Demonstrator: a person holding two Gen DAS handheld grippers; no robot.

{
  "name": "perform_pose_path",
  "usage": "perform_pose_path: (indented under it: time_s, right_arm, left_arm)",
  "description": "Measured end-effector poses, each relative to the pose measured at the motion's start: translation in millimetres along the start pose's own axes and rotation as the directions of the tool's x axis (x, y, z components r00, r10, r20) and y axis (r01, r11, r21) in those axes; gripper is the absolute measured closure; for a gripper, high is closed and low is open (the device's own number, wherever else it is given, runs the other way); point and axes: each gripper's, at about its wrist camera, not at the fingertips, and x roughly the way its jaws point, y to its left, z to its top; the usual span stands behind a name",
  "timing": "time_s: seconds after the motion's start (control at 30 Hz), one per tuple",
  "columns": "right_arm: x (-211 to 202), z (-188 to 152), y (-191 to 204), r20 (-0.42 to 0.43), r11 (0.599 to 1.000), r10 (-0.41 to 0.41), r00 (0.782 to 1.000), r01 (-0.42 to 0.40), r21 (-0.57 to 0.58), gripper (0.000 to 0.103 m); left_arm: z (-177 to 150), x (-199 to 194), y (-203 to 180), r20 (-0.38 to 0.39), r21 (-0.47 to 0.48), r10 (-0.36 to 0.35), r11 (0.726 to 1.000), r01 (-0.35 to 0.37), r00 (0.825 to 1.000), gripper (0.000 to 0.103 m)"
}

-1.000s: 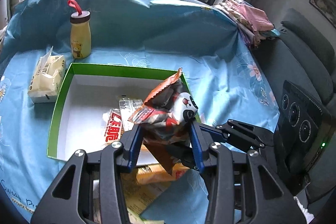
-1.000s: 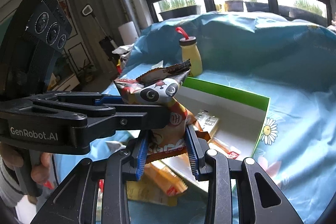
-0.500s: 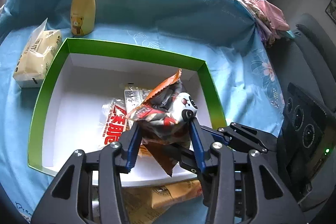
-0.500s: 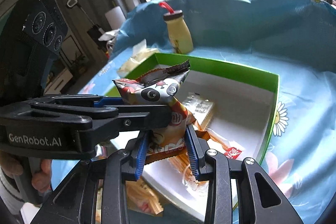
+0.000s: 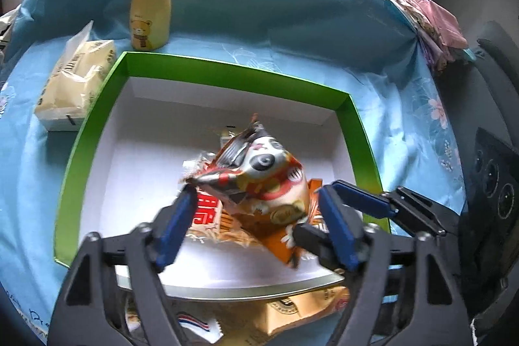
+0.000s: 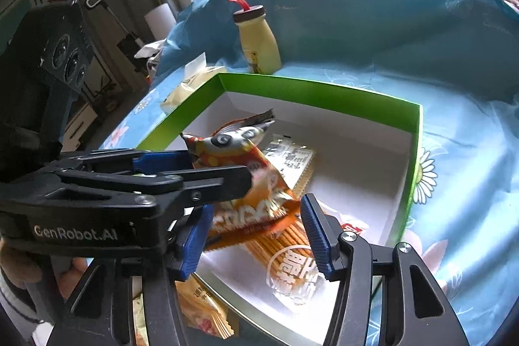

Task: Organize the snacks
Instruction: 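Open the left tool to drop the chip bag into the box, then withdraw the left tool from the box toward the snack pile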

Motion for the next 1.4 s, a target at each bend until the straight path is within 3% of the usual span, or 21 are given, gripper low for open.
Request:
perform_pose_path:
  time_s: [0.5,0.63,1.2,1.4]
  right_arm:
    - [-44,-20,-9,0.078,0.997,-0.013,0.997,0.007,0.079,0.046]
    - [-61,-31,-3,0.102,0.997,-0.003,0.995,-0.005,0.081,0.046]
    - [-84,-77,35,0.087,0.999,-0.02,0.996,0.017,0.034,0.041]
    - [-87,-88,45,0.079,1.0,-0.015,0.997,0.013,0.028,0.041]
  left_arm:
    - [-16,-38,13,0.049,-0.035,0.071,0.997,-0.069,0.996,0.017]
    - [-30,-54,10,0.081,-0.017,0.086,0.996,-0.085,0.993,0.001]
    - [-93,-93,-4,0.136,0.017,0.12,0.992,-0.124,0.983,0.0]
    - [-108,-94,-1,0.113,-0.034,0.112,0.994,-0.108,0.987,0.0]
